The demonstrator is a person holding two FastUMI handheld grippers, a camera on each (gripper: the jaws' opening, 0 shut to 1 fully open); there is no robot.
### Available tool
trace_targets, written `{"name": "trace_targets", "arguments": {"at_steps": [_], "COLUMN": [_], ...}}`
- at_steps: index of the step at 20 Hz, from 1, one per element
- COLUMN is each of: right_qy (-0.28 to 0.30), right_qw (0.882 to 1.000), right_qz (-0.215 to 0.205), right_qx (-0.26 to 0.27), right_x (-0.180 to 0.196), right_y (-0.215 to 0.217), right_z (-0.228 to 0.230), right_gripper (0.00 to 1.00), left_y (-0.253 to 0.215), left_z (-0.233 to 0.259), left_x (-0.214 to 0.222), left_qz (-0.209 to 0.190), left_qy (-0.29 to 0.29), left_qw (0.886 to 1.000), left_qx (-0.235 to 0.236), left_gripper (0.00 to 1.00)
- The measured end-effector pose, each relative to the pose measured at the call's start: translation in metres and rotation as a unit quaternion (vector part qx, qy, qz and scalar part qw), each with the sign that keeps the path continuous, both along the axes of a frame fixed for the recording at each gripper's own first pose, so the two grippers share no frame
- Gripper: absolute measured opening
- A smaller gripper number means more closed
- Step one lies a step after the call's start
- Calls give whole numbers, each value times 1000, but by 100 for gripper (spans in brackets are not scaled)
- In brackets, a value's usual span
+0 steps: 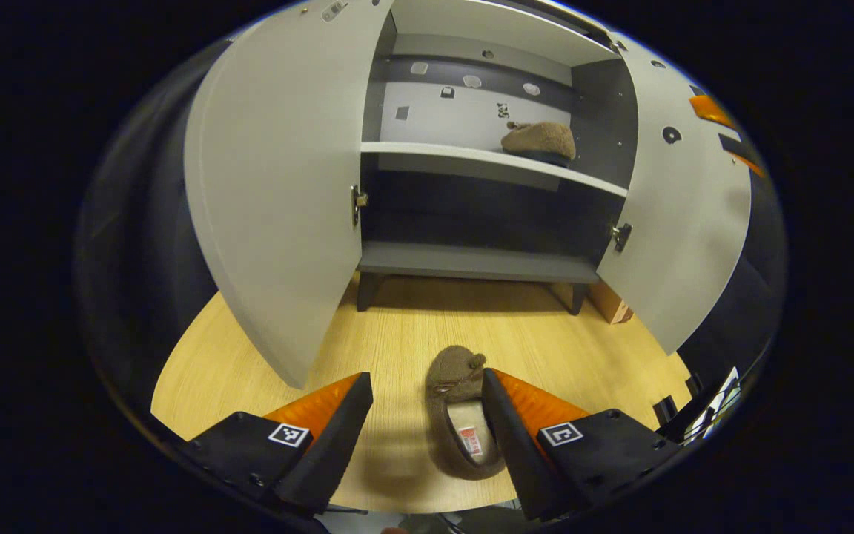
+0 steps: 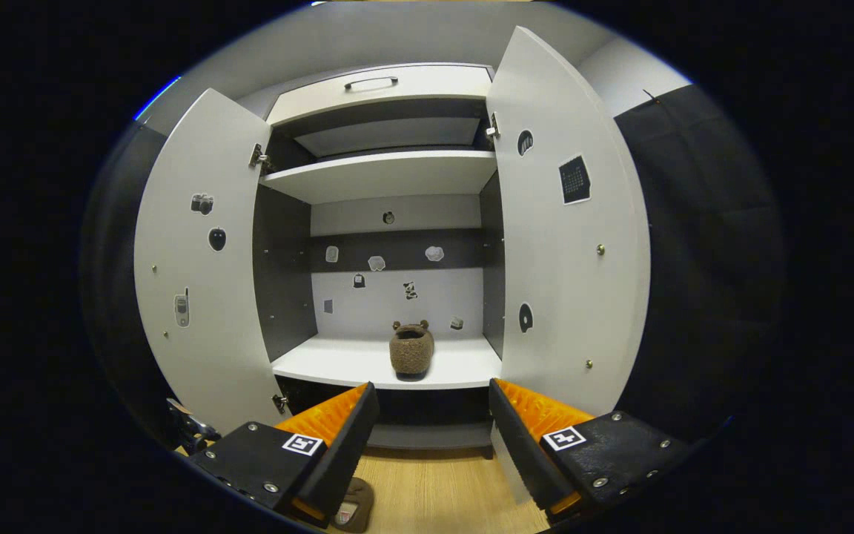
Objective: Grab one shoe with the right hand and put it into the shoe cabinet, grab the other shoe with the left hand and put it into the shoe cabinet; then close the right door with the right hand and the left door with the left hand.
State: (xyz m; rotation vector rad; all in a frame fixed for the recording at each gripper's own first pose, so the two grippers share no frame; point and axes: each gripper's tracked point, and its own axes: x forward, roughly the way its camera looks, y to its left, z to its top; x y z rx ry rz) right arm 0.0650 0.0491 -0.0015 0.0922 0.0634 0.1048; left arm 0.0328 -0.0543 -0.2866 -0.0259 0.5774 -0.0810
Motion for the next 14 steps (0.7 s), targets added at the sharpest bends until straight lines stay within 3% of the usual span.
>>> {"name": "trace_targets", "arguments": {"at_steps": [4,14], "right_qy": [-5,14], "right_qw": [1000,998], "right_qz": [-12,-27], "right_qx": [17,46], "right_x": [-17,-42], "right_y": [-14,-28], "right_z": [4,-13], "right_gripper": [92,92], "left_y": [-1,-14], "left_z": [-53,-115], "left_x": [3,5], "left_qz": [-2,-36], "left_qy": [62,154], "left_qw": [998,987], "left_qx": [7,20], "left_gripper": [98,100]}}
